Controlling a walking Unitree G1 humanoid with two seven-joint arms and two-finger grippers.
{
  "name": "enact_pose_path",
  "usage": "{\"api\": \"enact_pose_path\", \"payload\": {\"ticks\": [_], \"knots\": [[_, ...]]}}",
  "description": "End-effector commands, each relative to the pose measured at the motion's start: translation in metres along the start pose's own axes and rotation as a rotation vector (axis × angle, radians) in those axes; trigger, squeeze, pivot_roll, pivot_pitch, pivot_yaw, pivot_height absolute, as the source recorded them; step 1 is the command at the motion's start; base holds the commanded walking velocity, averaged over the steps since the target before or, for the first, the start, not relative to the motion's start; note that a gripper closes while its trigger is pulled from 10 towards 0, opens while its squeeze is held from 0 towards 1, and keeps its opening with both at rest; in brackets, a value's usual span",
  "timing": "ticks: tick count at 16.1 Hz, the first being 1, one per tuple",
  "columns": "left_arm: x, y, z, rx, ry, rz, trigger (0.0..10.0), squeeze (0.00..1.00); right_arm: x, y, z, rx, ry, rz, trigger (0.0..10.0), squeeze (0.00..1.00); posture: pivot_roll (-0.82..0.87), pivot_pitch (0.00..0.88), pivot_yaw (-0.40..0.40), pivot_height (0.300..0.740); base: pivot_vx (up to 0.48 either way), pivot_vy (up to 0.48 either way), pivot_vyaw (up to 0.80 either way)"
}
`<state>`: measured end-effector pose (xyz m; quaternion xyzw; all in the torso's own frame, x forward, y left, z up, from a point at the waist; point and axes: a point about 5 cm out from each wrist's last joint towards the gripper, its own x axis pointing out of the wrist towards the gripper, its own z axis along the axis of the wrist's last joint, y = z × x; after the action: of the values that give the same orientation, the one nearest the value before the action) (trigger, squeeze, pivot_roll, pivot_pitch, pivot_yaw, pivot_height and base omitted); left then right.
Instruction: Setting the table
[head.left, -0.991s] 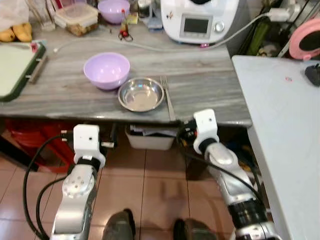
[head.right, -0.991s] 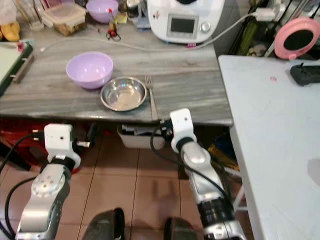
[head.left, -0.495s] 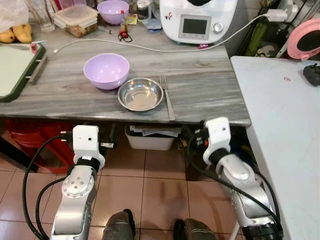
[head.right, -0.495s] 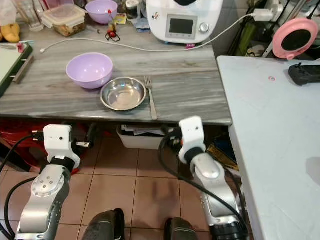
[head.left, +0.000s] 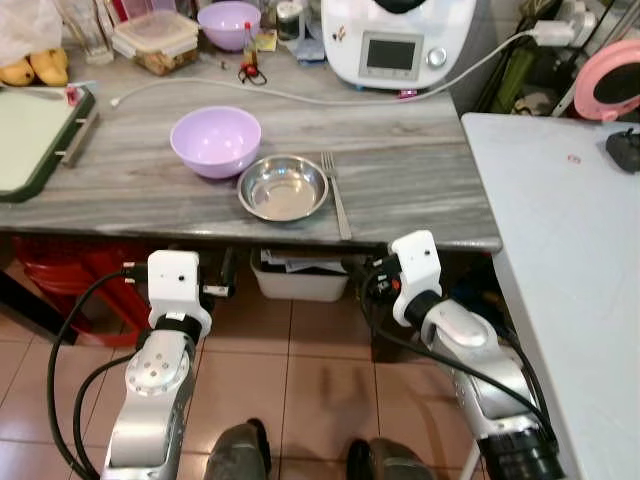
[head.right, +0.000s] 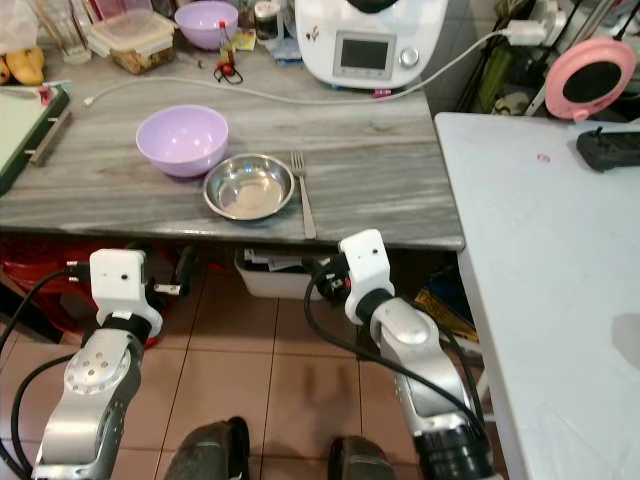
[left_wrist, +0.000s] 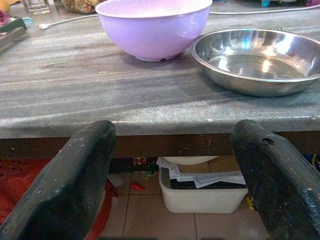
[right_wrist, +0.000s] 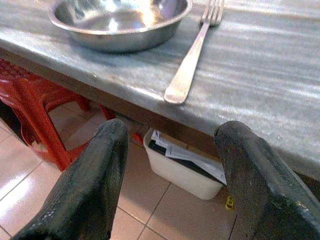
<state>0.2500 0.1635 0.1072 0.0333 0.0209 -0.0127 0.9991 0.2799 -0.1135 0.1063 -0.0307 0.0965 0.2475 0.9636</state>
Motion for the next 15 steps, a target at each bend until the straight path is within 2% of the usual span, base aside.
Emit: {"api": "enact_pose_path", "payload": {"ticks": [1, 6, 12, 15], "knots": [[0.0, -0.001, -0.001, 0.003, 0.003, -0.007, 10.0, 0.0, 0.001, -0.001, -0.001, -0.006, 0.003, 0.006, 10.0, 0.0, 0.05, 0.095, 0.013, 0.74, 0.0, 0.0, 0.0], [0.0, -0.002, -0.001, 0.003, 0.004, -0.009, 10.0, 0.0, 0.011, -0.003, 0.002, 0.0, -0.003, 0.032, 10.0, 0.0, 0.05, 0.103, 0.013, 0.74, 0.0, 0.0, 0.0], [0.0, -0.002, -0.001, 0.003, 0.005, -0.008, 10.0, 0.0, 0.019, 0.007, 0.0, 0.011, 0.0, 0.126, 10.0, 0.0, 0.05, 0.108, 0.013, 0.74, 0.0, 0.0, 0.0], [0.0, -0.002, -0.001, 0.004, 0.005, -0.008, 10.0, 0.0, 0.02, 0.007, -0.001, 0.007, -0.001, 0.134, 10.0, 0.0, 0.06, 0.11, 0.014, 0.74, 0.0, 0.0, 0.0]]}}
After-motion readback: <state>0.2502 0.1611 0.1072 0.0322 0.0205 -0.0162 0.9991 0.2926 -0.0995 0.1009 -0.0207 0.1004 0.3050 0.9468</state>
